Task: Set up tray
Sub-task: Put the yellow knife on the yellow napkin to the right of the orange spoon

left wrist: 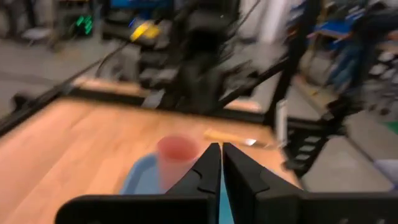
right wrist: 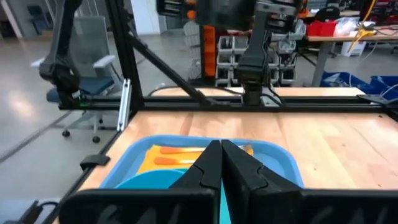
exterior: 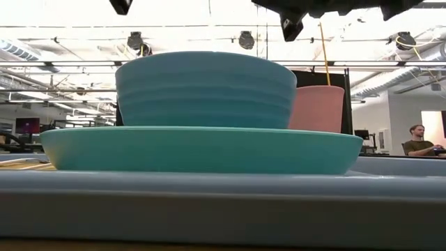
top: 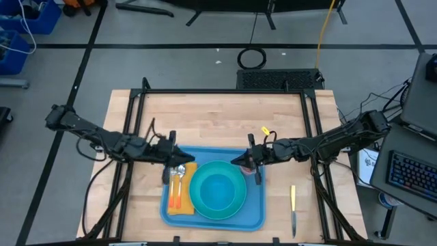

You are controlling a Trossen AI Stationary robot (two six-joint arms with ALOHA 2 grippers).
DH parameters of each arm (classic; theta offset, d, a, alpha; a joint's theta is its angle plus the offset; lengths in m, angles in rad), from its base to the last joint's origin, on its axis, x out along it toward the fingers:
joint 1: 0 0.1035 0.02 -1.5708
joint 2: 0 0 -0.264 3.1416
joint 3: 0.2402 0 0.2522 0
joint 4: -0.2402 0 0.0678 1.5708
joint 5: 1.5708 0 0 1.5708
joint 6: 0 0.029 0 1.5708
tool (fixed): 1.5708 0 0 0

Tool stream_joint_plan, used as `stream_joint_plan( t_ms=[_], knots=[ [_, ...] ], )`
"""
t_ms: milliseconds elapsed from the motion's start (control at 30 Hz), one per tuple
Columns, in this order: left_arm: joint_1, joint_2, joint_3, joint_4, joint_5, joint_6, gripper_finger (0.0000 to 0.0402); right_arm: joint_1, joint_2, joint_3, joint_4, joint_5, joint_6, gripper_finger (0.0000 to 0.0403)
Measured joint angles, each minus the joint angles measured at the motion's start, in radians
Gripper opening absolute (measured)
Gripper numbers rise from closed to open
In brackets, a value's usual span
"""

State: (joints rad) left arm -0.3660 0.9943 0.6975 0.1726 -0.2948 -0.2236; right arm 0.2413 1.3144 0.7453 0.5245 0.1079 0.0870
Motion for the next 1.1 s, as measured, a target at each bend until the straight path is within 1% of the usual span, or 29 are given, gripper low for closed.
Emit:
stream_joint_plan(
  t_ms=[100,200,233,333,467,533,600,733,800,833,900,1000,1033,1100],
  knots=[
    [-0.052,0.018,0.0,0.054,-0.004,0.043,0.0024,0.0,0.0,-0.022,0.046,-0.003,0.006,0.0],
    [-0.104,0.044,0.0,0.076,-0.006,0.066,0.0019,0.002,0.0,-0.029,0.05,-0.005,0.006,0.0],
    [-0.117,0.058,0.0,0.1,-0.006,0.065,0.0015,0.002,0.0,-0.029,0.047,-0.005,0.006,0.0],
    [-0.164,0.096,0.0,0.094,-0.009,0.066,0.0004,0.002,0.0,-0.029,0.025,-0.004,0.006,0.0],
    [-0.234,0.153,0.0,0.139,-0.051,0.074,0.0014,0.002,0.0,-0.026,-0.019,-0.004,0.031,0.0007],
    [-0.26,0.173,0.0,0.142,-0.055,0.086,0.0021,0.002,0.0,-0.018,-0.059,0.007,0.044,0.0019],
    [-0.28,0.197,0.0,0.148,-0.071,0.086,0.0024,0.003,0.0,-0.016,-0.088,0.045,0.057,0.0036],
    [-0.314,0.238,0.0,0.159,-0.128,0.059,0.0023,0.015,0.0,-0.015,-0.125,0.074,0.081,0.0078],
    [-0.328,0.26,0.0,0.166,-0.151,0.057,0.0017,0.027,0.0,-0.015,-0.134,0.071,0.084,0.0101],
    [-0.334,0.27,0.0,0.171,-0.156,0.06,0.0013,0.035,0.0,-0.015,-0.133,0.053,0.084,0.0113],
    [-0.341,0.287,0.0,0.202,-0.16,0.072,0.0006,0.05,0.0,-0.015,-0.111,-0.041,0.08,0.0134],
    [-0.351,0.302,0.0,0.239,-0.159,0.086,0.0004,0.076,0.0,-0.015,-0.006,-0.177,0.072,0.0155],
    [-0.353,0.305,0.0,0.252,-0.159,0.088,0.0007,0.083,0.0,-0.015,0.029,-0.201,0.066,0.0158],
    [-0.36,0.306,0.0,0.278,-0.159,0.09,0.0016,0.096,-0.006,-0.014,0.068,-0.21,0.064,0.016]
  ],
)
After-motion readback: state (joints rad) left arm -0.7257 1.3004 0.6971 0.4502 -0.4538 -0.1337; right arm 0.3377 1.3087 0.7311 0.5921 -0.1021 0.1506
